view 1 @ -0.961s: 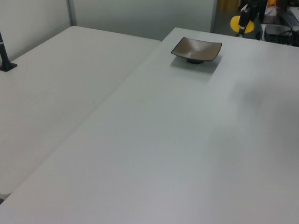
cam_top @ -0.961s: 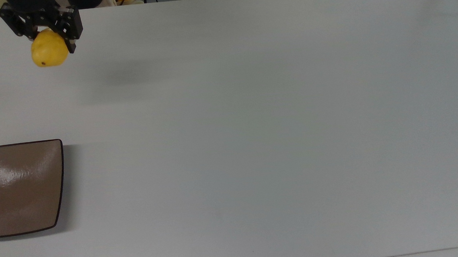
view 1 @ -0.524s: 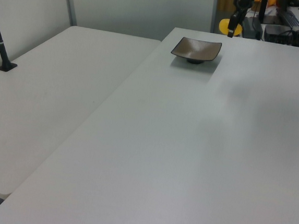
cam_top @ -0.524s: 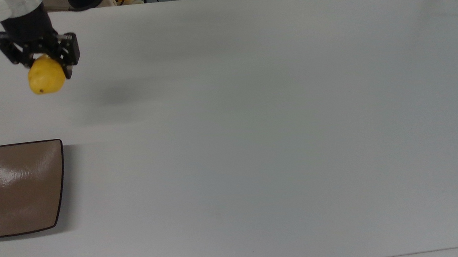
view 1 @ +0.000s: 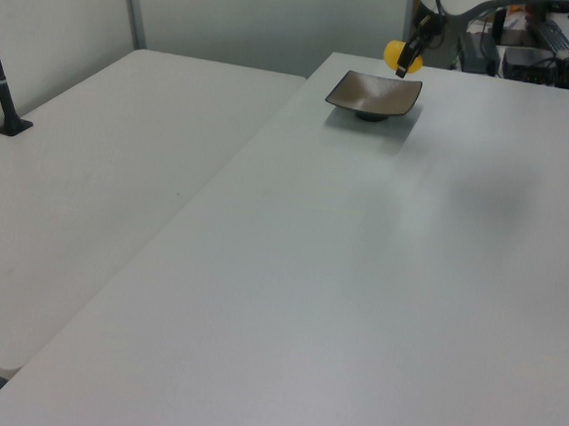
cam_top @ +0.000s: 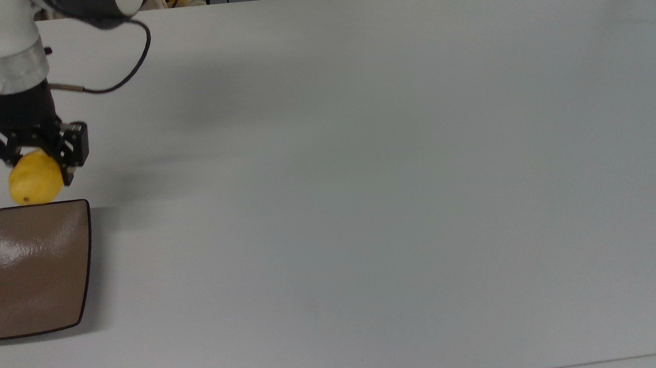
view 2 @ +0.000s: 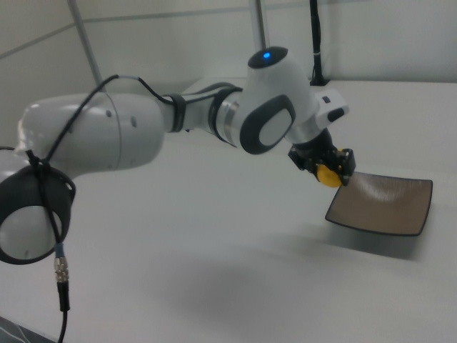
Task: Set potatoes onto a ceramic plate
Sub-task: 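Lower the potato onto the plate and open the gripper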
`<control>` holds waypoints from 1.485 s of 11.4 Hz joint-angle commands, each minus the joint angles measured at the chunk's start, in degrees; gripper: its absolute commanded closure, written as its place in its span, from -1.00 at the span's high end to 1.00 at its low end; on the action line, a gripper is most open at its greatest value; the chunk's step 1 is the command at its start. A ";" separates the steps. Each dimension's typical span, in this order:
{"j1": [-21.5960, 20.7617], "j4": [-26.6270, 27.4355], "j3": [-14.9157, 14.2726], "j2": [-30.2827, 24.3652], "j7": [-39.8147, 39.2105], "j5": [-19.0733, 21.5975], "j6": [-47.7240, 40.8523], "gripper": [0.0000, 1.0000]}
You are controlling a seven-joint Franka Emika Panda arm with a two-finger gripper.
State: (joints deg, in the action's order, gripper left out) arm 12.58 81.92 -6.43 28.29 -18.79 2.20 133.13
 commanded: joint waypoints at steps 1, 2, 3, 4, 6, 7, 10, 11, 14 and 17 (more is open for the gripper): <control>1.22 -2.73 0.19 5.71 -2.91 2.71 10.54 -0.65; 1.31 -2.73 0.19 6.94 -3.09 3.59 13.36 -0.65; 1.31 -2.73 0.19 8.00 -3.09 3.86 16.08 -0.64; 1.57 -2.73 0.19 9.23 -3.09 3.86 18.89 -0.64; 1.75 -2.82 0.19 12.91 -3.09 3.87 26.97 -0.62; 1.75 -2.90 0.19 14.41 -3.09 3.86 29.97 -0.62; 2.10 -5.62 0.19 17.49 -3.09 3.86 31.40 -0.51; 2.10 -6.59 0.19 18.46 -3.00 3.86 31.66 -0.42; 2.45 -6.77 0.19 19.79 -2.92 3.78 34.47 0.35; 2.37 -6.77 0.11 20.14 -3.18 3.69 34.74 0.87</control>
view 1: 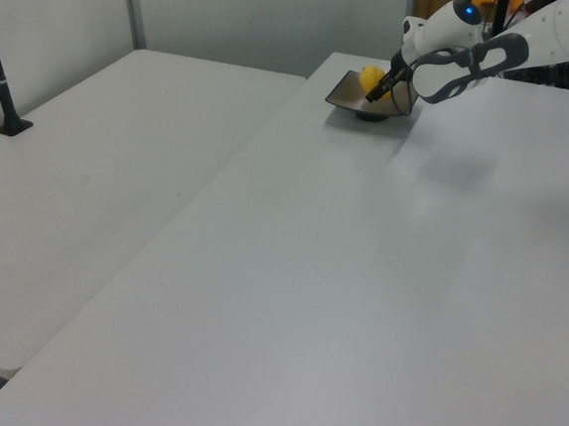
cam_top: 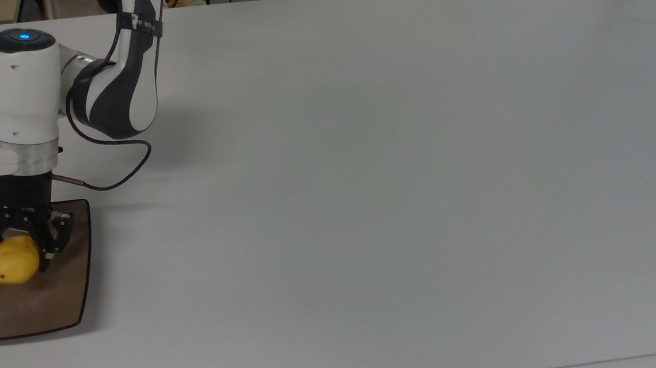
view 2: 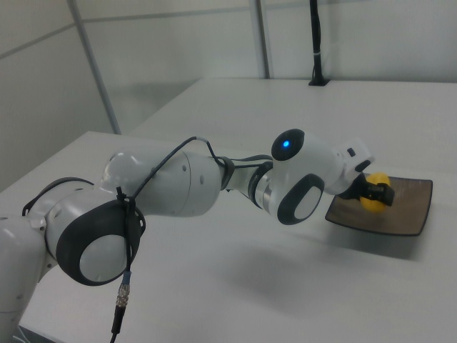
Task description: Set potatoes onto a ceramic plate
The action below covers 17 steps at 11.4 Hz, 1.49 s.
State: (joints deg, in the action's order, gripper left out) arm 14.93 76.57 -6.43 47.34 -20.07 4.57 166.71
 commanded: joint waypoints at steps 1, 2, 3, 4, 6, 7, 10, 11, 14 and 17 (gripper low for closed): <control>0.01 -1.34 0.11 1.00 -1.90 1.32 1.25 1.00; 0.01 -1.16 0.11 0.91 -1.81 1.32 1.25 1.00; 0.01 -0.99 0.11 0.47 -1.55 1.32 1.16 1.00; 0.01 -0.55 0.11 -1.01 -1.55 1.14 1.07 1.00; 0.10 0.77 0.11 -4.17 -1.46 0.97 0.46 1.00; 0.10 1.64 0.19 -5.84 -1.37 0.97 0.11 1.00; -1.13 7.26 0.19 -14.18 -1.29 1.32 -5.58 1.00; -1.14 7.45 0.19 -17.60 -1.29 1.32 -12.22 1.00; -2.89 7.89 0.19 -26.66 -1.20 1.32 -30.43 1.00; -4.73 7.63 0.19 -33.96 5.36 1.41 -46.60 1.00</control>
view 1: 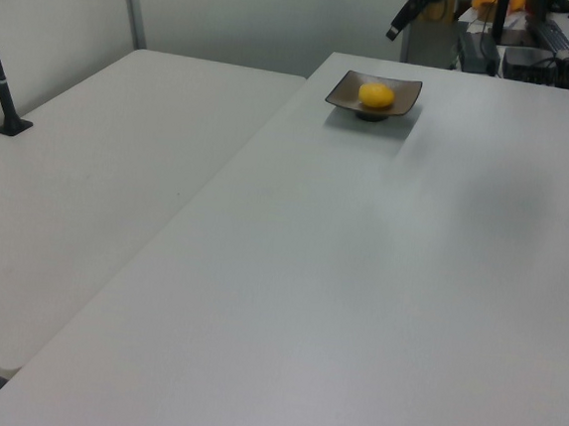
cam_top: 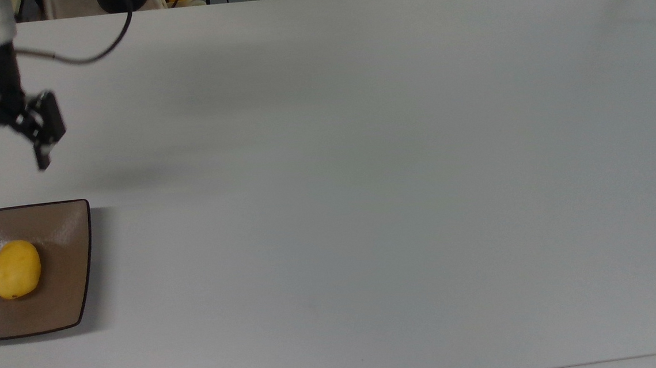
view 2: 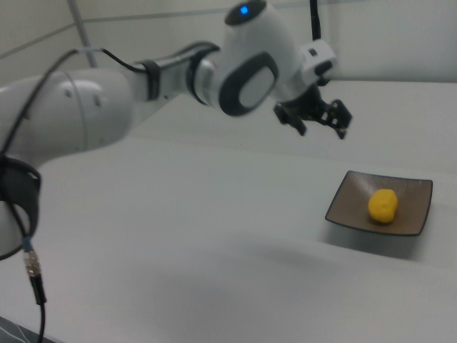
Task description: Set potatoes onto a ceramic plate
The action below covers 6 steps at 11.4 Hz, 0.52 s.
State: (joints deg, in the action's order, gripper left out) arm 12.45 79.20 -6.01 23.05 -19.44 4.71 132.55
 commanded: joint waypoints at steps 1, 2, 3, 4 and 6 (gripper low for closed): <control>-3.13 5.00 -0.23 -11.69 8.07 1.27 -16.84 1.00; -4.88 5.17 -0.23 -14.76 12.89 1.27 -21.93 1.00; -6.37 5.35 -0.23 -17.49 16.77 1.27 -26.60 1.00; -8.39 5.87 -0.23 -20.04 20.11 1.27 -31.86 1.00; -12.61 8.32 -0.23 -25.22 22.95 1.27 -39.79 1.00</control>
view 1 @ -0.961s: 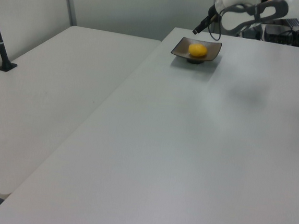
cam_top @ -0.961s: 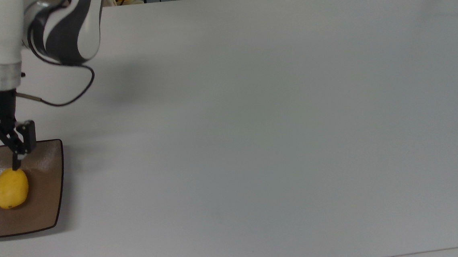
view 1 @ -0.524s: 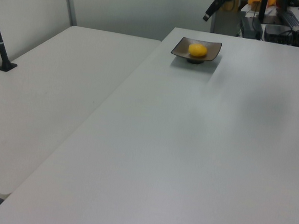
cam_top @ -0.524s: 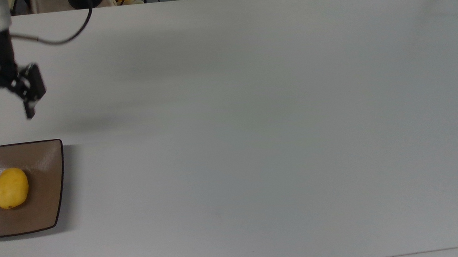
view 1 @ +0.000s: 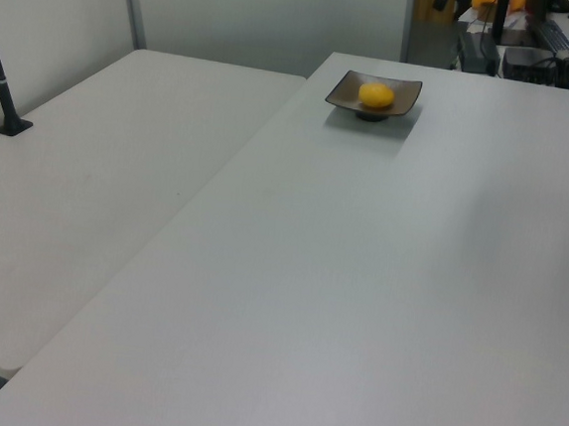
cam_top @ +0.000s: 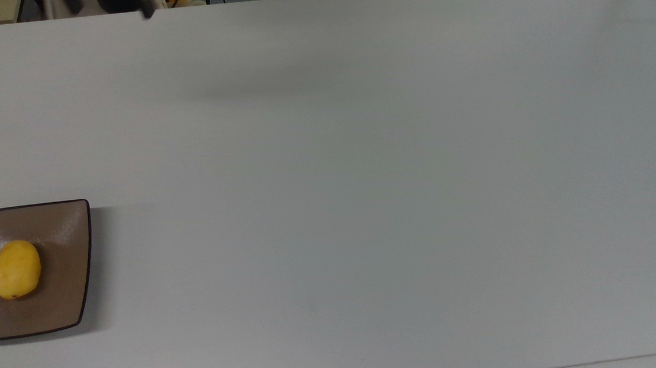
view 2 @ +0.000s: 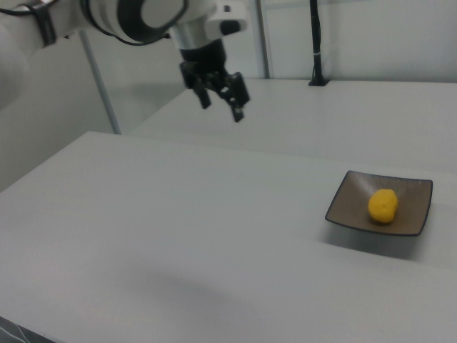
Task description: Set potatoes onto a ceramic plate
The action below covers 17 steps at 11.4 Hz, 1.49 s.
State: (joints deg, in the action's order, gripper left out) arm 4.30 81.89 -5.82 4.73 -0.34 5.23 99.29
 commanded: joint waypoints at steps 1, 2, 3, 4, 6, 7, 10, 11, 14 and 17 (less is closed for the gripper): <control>-6.73 6.96 -0.42 -9.19 3.86 0.75 -9.79 1.00; -8.85 7.66 -0.42 -10.43 4.12 0.75 -11.56 1.00; -10.61 8.19 -0.33 -11.13 4.82 0.75 -12.36 1.00; -11.76 8.46 -0.33 -11.32 4.91 0.75 -12.37 1.00; -13.08 9.95 0.89 -11.41 4.65 0.75 -11.58 1.00; -12.82 11.44 3.60 -11.23 4.04 0.05 -10.79 1.00; -12.73 13.65 6.17 -10.88 3.95 -0.39 -6.75 1.00; -12.82 13.65 6.26 -10.27 3.60 -0.39 -6.39 1.00; -12.56 14.18 6.17 -8.07 -3.84 -0.48 -2.27 1.00; -12.38 14.09 5.74 -7.54 -6.07 -1.62 -0.08 1.00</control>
State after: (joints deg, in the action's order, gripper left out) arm -8.15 95.20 0.51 -2.83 -3.19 5.07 96.13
